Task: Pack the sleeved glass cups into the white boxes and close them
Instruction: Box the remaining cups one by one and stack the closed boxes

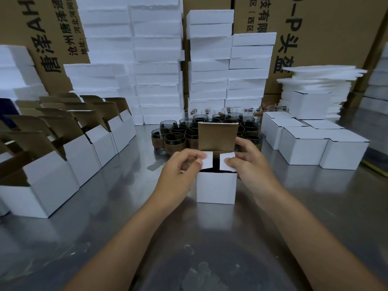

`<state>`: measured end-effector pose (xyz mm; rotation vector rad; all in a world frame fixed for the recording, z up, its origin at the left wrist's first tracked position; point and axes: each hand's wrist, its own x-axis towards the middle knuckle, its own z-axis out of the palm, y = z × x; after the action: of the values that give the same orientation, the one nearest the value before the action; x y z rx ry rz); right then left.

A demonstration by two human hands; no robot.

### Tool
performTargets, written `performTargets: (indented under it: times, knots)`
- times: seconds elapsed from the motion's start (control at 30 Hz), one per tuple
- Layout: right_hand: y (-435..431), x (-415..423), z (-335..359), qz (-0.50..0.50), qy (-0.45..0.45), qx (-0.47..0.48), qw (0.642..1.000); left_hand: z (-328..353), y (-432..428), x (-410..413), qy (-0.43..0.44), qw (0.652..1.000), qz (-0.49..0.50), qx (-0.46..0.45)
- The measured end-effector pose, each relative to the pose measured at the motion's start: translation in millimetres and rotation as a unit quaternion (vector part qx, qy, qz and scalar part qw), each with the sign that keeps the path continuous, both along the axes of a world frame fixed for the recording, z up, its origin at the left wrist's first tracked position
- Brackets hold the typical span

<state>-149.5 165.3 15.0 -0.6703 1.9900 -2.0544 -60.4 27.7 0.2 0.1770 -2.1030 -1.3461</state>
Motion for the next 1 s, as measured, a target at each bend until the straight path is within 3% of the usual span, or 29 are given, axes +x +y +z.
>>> performTargets:
  times: [0.37,0.6,0.77,0.9,1.0]
  knots:
    - [3,1,-2,0.010,-0.002,-0.029,1.000,1,0,-1,0.011,0.999,-0.018,0.028]
    - [-1,5,5,-0.035,-0.029,-0.035,0.998,4,3,6,0.011,0.996,-0.057,0.075]
    - [0,12,1,0.026,0.080,-0.024,0.996,-1,2,5,0.022,0.995,-0.081,0.058]
    - [-1,14,-4,0.007,0.174,0.030,0.984,-2,-1,3,0.045,0.993,-0.092,0.062]
    - [0,12,-5,0.003,0.195,0.042,0.980,-3,-3,1,0.049,0.992,-0.092,0.067]
